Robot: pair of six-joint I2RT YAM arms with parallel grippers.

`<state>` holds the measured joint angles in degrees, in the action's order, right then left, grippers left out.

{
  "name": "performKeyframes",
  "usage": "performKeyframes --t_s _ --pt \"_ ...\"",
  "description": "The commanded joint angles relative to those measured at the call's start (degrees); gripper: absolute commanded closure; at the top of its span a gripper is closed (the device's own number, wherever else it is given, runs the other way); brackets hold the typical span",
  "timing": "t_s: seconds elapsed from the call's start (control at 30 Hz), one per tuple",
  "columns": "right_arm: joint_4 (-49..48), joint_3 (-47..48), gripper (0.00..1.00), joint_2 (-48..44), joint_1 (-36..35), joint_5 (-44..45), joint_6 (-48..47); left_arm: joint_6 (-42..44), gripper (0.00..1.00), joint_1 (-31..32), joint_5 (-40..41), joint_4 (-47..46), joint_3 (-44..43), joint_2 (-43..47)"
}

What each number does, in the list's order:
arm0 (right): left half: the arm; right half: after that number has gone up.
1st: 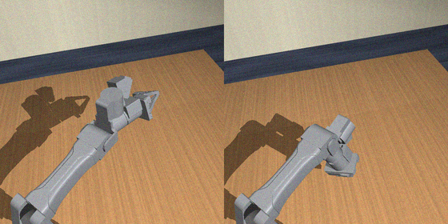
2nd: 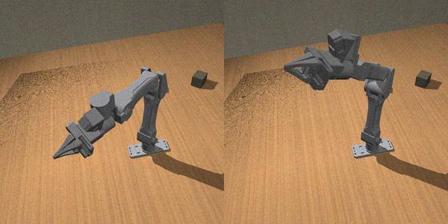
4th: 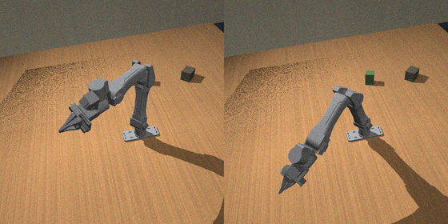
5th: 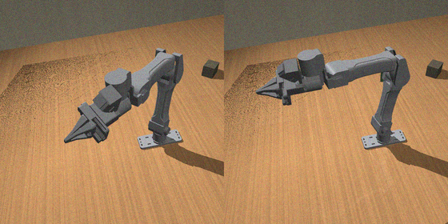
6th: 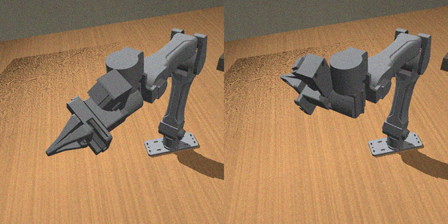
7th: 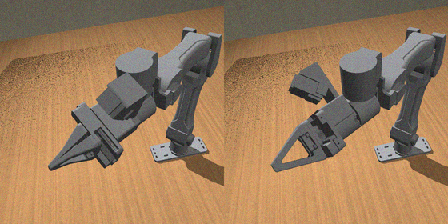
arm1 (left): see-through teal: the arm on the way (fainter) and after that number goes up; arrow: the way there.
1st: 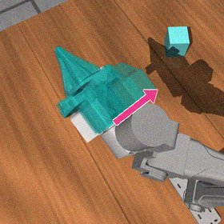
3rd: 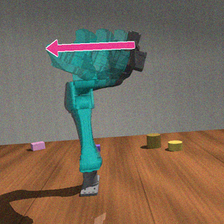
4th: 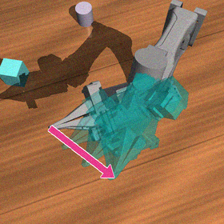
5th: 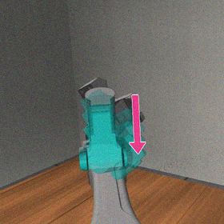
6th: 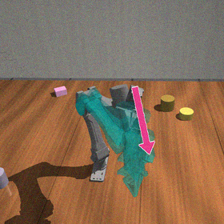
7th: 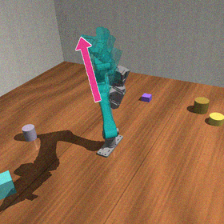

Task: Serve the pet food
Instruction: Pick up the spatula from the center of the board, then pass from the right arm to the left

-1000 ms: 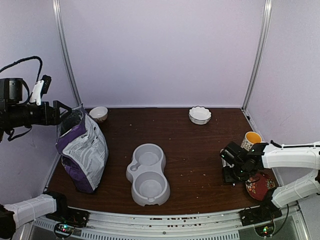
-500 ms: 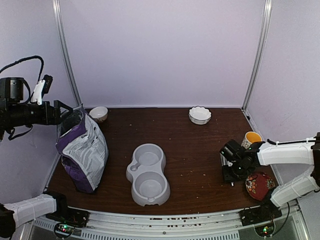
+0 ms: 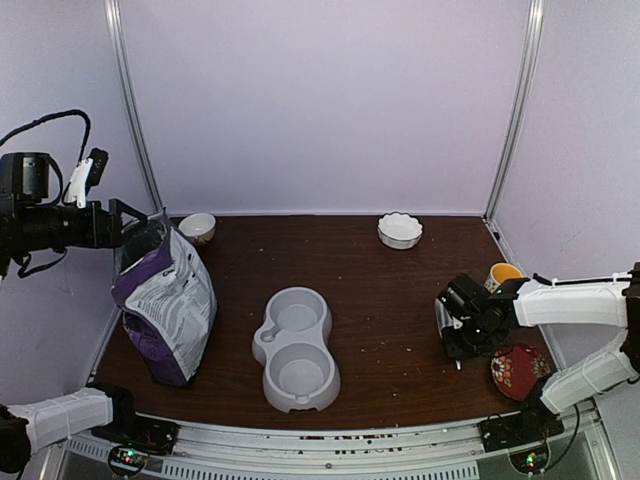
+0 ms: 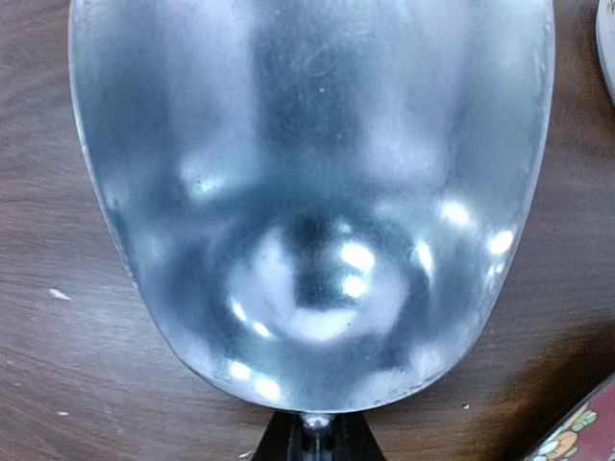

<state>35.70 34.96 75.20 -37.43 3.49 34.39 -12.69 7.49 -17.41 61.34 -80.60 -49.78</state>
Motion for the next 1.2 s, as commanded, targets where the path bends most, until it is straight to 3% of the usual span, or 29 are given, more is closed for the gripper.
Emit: performKeyframes --t_s 0.0,0.23,0.4,0.57,1.17 --pt "3.20 6.77 1.00 -1.68 -2.26 2.53 -2.10 0.01 0.14 -0.27 -3.09 -2.98 -2.76 -0.56" --pt "8.62 18.43 1.00 -3.13 -8.38 7.31 -2.91 -1.63 0.17 2.52 -1.39 1.15 -8.23 -3.23" --pt "10.28 26.28 1.00 -2.16 -14.42 10.81 -3.46 -2.69 0.18 11.39 5.02 2.94 -11.64 -6.59" --pt "10.41 31.54 1.00 -0.84 -20.40 15.00 -5.30 -5.02 0.23 17.05 5.30 2.01 -11.88 -9.97" --pt "8.43 44.91 1.00 8.46 -35.45 27.17 -17.76 -9.97 0.30 32.02 -6.94 -9.74 -7.22 -17.81"
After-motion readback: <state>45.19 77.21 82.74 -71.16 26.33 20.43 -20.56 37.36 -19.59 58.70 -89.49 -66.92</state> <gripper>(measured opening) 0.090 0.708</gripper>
